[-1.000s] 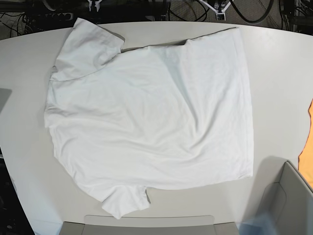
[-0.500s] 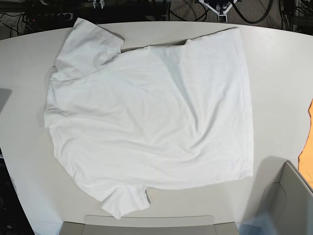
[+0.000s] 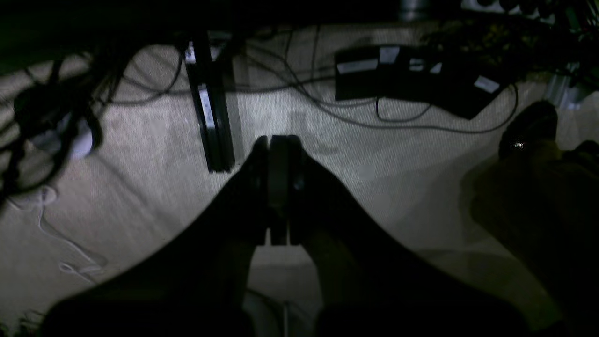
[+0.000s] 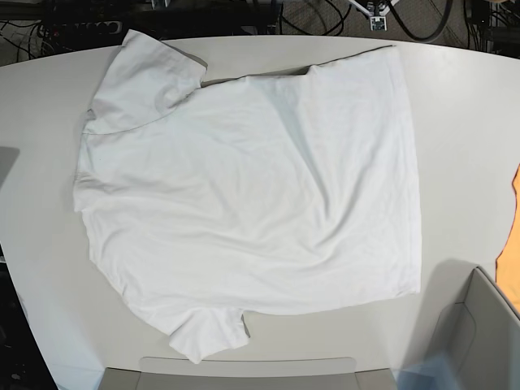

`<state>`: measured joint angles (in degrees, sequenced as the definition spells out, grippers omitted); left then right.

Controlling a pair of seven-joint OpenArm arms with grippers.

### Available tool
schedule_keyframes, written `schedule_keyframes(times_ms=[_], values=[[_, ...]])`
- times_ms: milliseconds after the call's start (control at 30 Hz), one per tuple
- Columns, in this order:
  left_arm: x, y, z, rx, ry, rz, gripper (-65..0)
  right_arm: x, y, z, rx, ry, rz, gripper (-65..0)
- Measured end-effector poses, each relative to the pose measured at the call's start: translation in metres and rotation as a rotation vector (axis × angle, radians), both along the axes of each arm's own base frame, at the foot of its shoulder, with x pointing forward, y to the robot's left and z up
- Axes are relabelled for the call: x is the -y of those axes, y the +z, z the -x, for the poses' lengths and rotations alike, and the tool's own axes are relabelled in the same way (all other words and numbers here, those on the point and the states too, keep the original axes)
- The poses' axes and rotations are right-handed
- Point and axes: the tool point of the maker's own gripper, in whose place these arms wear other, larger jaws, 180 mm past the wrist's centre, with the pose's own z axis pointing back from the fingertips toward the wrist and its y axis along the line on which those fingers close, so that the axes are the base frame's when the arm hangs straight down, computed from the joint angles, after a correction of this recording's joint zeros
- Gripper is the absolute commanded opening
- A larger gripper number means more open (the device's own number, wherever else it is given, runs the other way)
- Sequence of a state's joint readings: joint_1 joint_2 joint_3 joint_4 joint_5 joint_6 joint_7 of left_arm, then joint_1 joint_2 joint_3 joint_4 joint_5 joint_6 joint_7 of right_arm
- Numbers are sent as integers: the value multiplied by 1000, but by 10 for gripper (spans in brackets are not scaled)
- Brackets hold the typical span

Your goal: Fold the T-shirt properly

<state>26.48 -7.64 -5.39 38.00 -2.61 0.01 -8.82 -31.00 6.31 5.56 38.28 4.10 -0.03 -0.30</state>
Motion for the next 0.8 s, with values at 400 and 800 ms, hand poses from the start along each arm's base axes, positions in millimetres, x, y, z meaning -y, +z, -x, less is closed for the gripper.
schedule_keyframes(times_ms=[400,800], values=[[-9,40,26,-17,-34,-18,-649,13,59,19,99,91,12,-648],[-37,150,-48,259,-172,-116,-649,-25,169,-21,343,150,-68,-648]])
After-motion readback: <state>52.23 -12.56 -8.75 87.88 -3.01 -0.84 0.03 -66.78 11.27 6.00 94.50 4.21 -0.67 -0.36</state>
